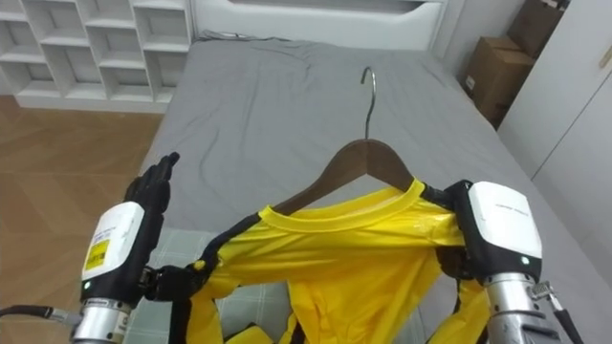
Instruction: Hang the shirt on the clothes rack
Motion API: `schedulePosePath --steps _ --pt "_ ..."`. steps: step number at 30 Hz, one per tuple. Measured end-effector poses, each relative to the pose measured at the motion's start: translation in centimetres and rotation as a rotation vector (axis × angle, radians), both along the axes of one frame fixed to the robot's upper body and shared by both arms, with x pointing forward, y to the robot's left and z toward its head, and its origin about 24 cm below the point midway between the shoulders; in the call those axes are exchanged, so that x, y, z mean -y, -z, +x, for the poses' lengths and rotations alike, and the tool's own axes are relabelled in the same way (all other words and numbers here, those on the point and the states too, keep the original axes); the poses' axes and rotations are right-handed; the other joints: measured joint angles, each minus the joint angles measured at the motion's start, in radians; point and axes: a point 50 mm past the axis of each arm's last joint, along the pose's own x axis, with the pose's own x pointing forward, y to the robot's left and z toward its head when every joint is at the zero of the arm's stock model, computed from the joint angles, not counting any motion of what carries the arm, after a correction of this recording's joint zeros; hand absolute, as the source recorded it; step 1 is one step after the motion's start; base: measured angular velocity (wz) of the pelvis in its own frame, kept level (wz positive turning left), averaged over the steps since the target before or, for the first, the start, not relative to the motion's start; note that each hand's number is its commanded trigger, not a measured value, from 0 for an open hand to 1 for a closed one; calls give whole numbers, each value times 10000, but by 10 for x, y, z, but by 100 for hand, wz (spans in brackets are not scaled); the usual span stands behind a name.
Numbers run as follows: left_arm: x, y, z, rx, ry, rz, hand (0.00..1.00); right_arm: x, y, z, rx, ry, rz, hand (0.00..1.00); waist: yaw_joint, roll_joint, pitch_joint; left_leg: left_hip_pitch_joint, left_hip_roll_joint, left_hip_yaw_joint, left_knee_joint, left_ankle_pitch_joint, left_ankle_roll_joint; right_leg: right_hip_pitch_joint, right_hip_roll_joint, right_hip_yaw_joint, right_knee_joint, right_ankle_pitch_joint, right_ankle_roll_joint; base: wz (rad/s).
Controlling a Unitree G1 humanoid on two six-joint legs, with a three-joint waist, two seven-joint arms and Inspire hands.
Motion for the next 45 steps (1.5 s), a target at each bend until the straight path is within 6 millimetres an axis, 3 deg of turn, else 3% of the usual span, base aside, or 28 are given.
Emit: schedulePosePath --steps 4,10,20,29,36,45 --pt "2 3 0 -473 -49 -1249 0 -3 2 0 81 195 976 100 -12 10 -6 95 0 11 -12 0 0 86 1 5 11 0 0 -1" --pt "10 20 -11 -2086 605 -2412 0 -4 -1 1 256 262 1081 100 -98 26 -11 92 -15 63 -8 0 1 56 -13 33 41 0 0 -1" --pt "34 58 -34 -5981 2890 -3350 0 -10 -26 3 1557 73 1046 100 -454 55 -2 7 -7 320 -11 0 0 -67 -12 72 20 -19 -1 -2" --pt "38 63 -37 -6706 3311 -3349 0 -10 -30 3 2160 316 1049 100 -587 168 58 -126 13 553 9 0 0 -248 -5 158 35 -19 -1 -4" --pt "37 68 -39 -6977 3214 -3449 0 -12 -37 3 2625 254 758 100 -536 161 58 -88 1 646 -59 0 0 -299 8 267 42 -19 -1 -5" --pt "14 67 -35 -6673 2152 -3732 0 2 -48 0 3658 772 464 100 -447 157 57 -84 10 644 -51 0 0 -297 14 259 36 -20 0 0"
